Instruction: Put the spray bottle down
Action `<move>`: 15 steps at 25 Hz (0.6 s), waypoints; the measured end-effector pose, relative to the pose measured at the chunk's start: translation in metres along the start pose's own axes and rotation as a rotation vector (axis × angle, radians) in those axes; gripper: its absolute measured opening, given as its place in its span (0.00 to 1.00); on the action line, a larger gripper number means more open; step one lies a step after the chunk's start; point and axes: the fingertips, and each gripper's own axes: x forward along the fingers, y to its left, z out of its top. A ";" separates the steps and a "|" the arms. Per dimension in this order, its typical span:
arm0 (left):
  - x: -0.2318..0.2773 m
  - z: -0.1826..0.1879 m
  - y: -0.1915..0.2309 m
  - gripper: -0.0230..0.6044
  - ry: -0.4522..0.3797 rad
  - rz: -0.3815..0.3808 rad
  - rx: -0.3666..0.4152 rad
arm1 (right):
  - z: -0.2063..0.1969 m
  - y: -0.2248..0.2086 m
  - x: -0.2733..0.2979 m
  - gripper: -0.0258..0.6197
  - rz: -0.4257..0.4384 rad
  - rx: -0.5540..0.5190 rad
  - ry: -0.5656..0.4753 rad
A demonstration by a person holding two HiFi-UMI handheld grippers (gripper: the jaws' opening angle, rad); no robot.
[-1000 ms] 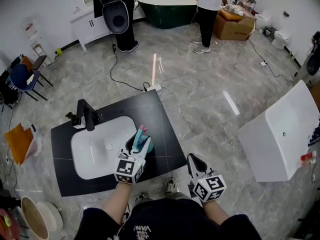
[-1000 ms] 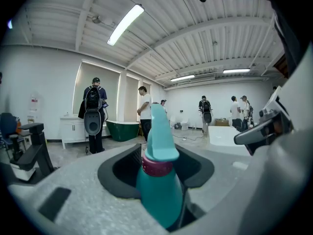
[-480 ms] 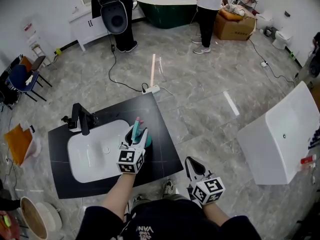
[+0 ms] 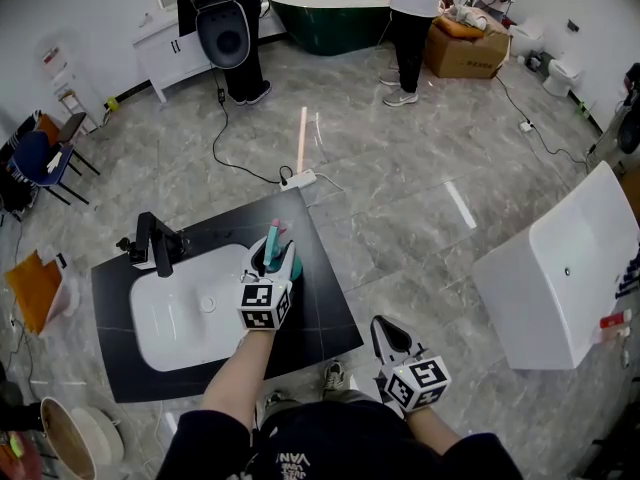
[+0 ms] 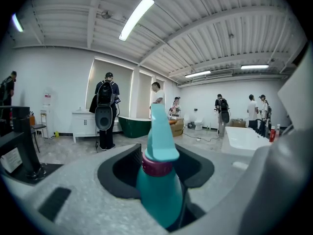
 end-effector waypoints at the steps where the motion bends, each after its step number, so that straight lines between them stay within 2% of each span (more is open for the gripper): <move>1: 0.003 0.001 0.002 0.34 -0.001 0.004 0.000 | 0.000 -0.001 0.000 0.04 -0.002 0.000 0.001; 15: 0.022 0.004 0.008 0.36 -0.011 0.017 0.041 | -0.008 -0.006 -0.005 0.04 -0.022 0.009 0.020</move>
